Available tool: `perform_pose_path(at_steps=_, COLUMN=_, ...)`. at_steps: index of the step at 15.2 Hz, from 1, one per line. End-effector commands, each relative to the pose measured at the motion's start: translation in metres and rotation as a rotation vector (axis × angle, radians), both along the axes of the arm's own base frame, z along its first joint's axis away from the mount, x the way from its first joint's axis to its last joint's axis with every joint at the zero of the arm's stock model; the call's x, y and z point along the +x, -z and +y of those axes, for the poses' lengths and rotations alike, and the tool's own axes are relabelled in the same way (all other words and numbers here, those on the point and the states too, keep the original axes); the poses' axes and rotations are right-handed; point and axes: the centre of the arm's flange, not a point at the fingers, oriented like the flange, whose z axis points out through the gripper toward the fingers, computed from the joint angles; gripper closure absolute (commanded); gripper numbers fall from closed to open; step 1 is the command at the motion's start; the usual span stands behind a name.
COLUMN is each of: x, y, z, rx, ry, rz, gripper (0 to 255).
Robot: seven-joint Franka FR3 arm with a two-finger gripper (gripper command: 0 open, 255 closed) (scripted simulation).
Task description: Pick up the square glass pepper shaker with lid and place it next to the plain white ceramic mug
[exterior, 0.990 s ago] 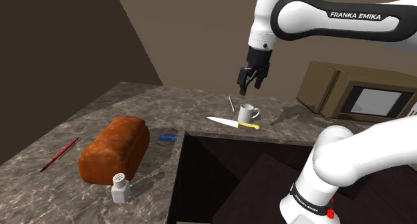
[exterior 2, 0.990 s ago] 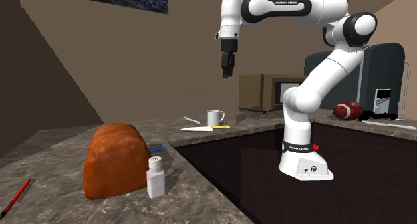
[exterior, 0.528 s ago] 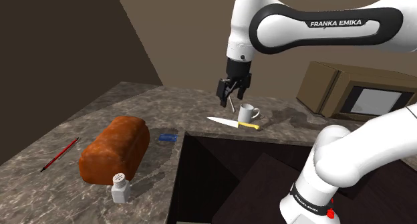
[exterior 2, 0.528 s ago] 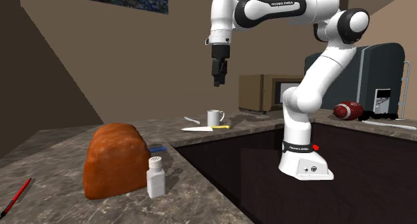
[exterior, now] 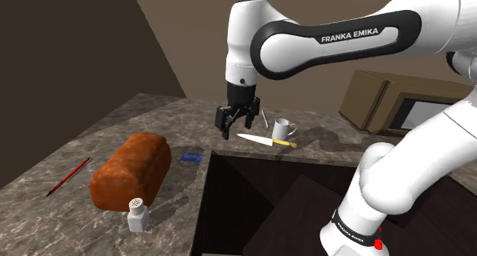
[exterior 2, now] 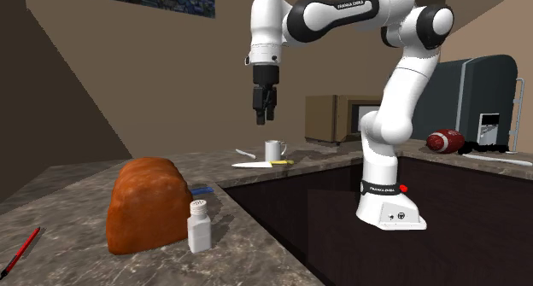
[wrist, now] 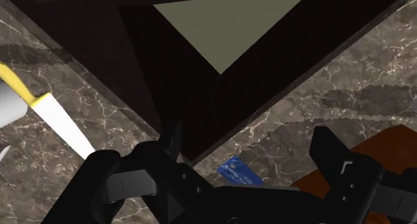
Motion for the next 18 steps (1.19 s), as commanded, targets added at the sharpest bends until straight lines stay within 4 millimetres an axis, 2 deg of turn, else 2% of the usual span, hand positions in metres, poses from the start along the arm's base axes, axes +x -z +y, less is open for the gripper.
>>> perform_pose_path(at_steps=1, x=0.008, y=0.012, z=0.022, rx=0.006, ry=-0.002, rz=0.004, gripper=0)
perform_pose_path(at_steps=18, x=0.073, y=0.092, z=0.217, rx=0.045, ry=-0.025, rz=0.037, gripper=0)
